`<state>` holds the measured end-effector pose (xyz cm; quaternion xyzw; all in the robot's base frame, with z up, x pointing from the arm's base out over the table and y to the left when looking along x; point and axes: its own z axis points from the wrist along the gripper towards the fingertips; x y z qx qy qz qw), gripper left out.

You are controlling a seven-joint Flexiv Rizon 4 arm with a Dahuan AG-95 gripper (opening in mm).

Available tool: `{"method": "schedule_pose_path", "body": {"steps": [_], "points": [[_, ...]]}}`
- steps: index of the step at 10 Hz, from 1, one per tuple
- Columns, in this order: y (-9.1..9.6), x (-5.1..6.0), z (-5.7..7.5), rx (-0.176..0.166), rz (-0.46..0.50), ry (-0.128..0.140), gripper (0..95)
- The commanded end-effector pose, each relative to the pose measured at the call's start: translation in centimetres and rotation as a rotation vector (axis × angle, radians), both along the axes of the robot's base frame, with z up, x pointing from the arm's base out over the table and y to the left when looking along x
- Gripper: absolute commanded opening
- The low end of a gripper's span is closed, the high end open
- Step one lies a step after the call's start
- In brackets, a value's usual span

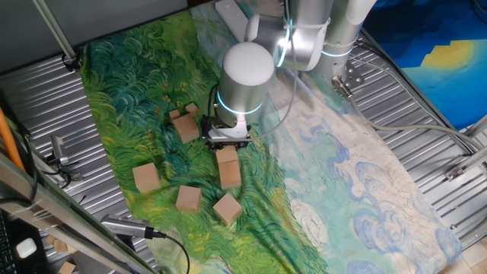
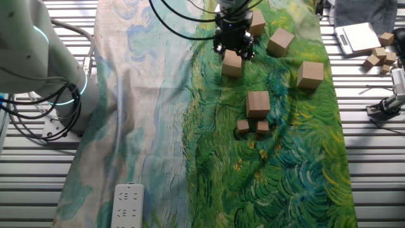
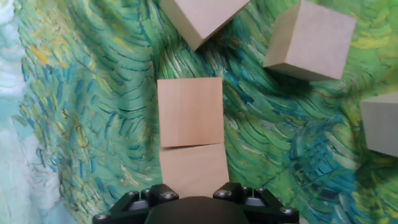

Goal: Stack the blocks into a pyramid shape

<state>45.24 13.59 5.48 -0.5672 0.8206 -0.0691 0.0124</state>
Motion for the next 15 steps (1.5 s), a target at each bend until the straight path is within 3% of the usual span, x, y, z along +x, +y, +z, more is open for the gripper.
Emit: {"method": "schedule_pose_path", "body": {"steps": [1,2,3,4,8,11,15], "points": [[0.1,0.1,-0.1,0.016,0.007,-0.002,76.0],[0.2,0.2,0.0,0.013,0.032,-0.019,76.0],[0.2,0.4,0.1,0.012,0.044,-0.023,95.0],[0.3,0.6,0.2,0.009,0.064,-0.035,95.0],[0.2,1.2,0.4,0.030,0.075,-0.033,95.0],[0.2,1.1,-0.6,0.114,0.051,-0.001,95.0],[0.4,0.9,-1.2,0.117,0.052,0.003,95.0]]}}
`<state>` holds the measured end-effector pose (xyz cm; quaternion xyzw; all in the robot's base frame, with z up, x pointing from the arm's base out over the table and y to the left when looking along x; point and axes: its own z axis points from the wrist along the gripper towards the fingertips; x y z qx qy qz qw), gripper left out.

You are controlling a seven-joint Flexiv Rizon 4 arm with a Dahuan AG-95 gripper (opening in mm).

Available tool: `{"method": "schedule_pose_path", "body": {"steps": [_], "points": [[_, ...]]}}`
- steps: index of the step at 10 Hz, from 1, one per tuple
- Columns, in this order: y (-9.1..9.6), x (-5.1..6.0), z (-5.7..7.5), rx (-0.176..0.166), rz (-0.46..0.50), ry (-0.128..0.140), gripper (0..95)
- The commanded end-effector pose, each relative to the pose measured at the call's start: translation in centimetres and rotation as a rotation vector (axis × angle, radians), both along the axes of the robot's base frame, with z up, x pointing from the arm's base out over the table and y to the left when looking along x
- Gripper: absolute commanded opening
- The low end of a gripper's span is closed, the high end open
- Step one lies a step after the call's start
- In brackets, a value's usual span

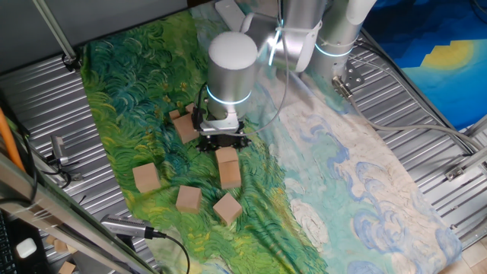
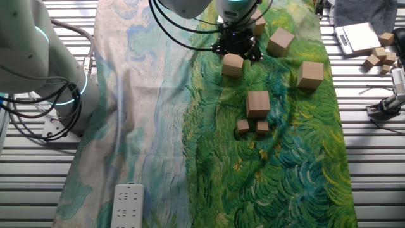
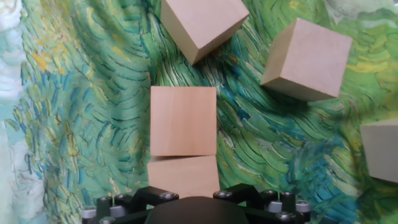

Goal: Stack the blocks into a pyramid shape

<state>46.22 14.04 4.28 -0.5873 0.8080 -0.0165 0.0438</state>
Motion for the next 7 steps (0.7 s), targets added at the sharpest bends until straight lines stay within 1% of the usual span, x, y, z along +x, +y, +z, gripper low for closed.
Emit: {"method": "schedule_pose_path", "body": {"steps": [1,2,3,4,5,6,7], "points": [[0.00,-0.17,-0.22,0.003,-0.016,-0.007,76.0],[0.07,-0.22,-0.44,0.005,-0.036,-0.006,76.0],[0.19,-0.30,-0.74,0.005,-0.044,-0.005,57.0],[0.27,-0.34,-0.88,0.005,-0.051,-0.005,57.0],[0.36,-0.40,-0.92,0.003,-0.071,-0.005,38.0],[0.42,-0.44,-0.94,-0.004,-0.087,-0.004,0.0],[0.48,-0.46,-0.95,-0.007,-0.083,-0.002,0.0]]}}
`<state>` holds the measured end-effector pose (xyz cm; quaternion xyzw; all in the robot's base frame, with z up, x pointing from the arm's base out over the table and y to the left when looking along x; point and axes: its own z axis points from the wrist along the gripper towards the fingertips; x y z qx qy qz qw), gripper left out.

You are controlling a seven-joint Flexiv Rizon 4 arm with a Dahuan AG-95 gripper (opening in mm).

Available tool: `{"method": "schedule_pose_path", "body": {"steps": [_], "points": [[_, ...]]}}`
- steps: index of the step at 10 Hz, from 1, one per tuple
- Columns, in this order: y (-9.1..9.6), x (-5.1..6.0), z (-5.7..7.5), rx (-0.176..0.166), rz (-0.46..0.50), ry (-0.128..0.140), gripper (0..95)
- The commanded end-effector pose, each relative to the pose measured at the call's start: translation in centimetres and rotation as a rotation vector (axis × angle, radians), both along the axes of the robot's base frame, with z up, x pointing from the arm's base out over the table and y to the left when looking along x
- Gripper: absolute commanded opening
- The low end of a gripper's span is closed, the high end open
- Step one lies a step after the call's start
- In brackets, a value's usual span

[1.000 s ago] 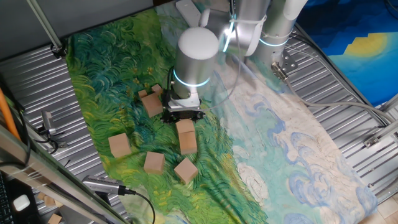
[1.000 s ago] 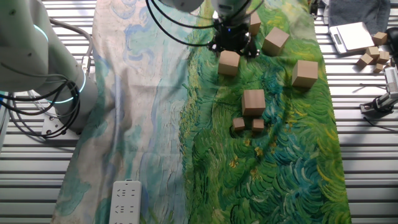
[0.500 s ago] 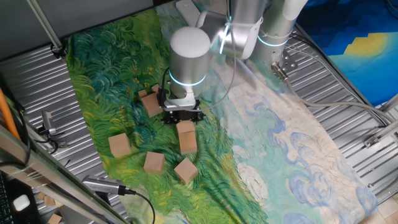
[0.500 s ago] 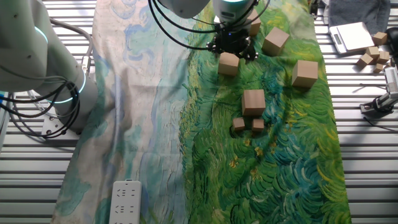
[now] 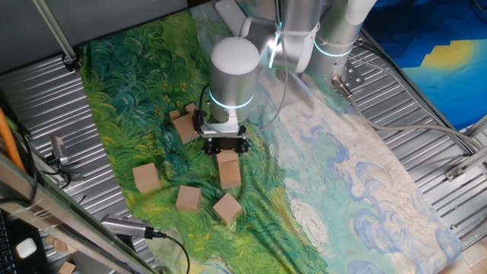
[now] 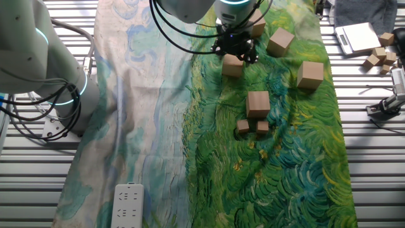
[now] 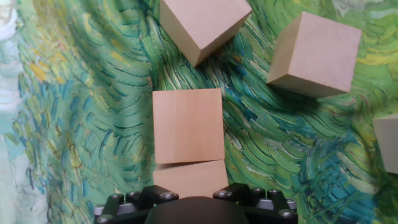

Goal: Stack the blocks into a pyramid shape

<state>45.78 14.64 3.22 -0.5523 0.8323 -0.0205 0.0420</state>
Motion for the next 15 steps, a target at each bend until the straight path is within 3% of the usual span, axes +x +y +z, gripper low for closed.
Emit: {"method": "schedule_pose_path", "body": {"steps": [1,5,9,13,14,15], "points": [[-0.1,0.0,0.1,-0.005,0.001,0.001,0.0],[-0.2,0.1,0.6,-0.017,0.001,0.012,0.0],[-1.9,0.8,2.6,-0.036,0.062,0.029,0.0],[-4.0,2.6,3.5,-0.042,0.130,0.028,0.0],[-4.9,3.7,3.5,-0.042,0.165,0.025,0.0],[-5.1,4.0,3.5,-0.042,0.175,0.025,0.0]]}}
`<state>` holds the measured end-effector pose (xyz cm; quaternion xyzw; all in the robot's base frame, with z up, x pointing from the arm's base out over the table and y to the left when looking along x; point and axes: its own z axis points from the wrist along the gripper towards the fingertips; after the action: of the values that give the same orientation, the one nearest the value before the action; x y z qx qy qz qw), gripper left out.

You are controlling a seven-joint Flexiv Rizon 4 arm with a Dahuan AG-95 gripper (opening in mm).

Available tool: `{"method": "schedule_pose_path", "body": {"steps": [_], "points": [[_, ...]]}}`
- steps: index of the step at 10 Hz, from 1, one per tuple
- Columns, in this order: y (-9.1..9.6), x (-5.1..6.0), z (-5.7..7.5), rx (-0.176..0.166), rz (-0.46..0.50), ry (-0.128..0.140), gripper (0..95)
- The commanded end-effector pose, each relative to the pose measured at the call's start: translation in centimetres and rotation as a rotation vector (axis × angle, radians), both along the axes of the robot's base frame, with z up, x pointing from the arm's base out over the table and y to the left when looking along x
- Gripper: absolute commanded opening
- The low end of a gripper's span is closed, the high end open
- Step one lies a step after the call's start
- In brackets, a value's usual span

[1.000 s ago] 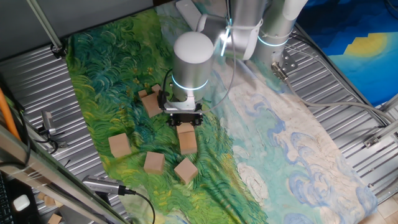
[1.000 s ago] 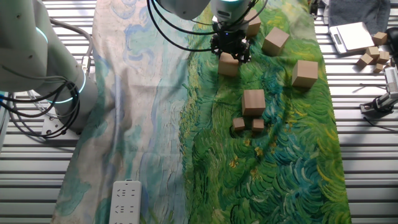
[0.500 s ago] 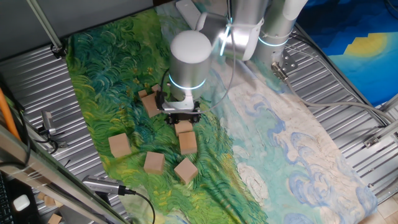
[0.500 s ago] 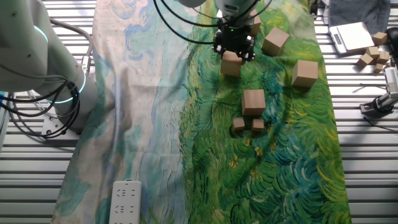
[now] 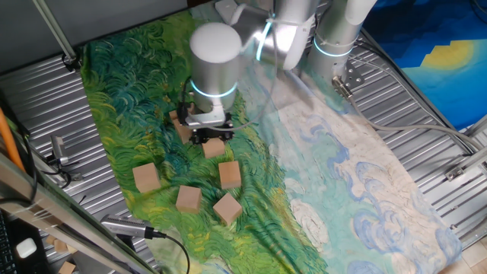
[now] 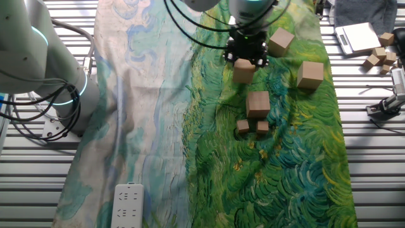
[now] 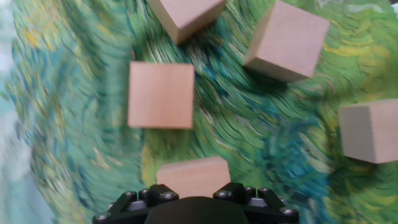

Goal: Stack the blocks into a pyramid shape

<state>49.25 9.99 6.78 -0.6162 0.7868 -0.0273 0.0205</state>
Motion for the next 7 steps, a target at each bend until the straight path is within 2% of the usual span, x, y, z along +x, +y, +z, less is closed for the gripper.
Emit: {"method": "schedule_pose_path", "body": {"steps": [1,2,7], "points": [[-0.8,1.0,-0.1,0.001,0.034,-0.002,0.0],[-1.3,1.7,-0.2,0.002,0.054,-0.002,0.0],[-3.0,2.6,-0.4,0.014,0.087,-0.002,0.0]]}}
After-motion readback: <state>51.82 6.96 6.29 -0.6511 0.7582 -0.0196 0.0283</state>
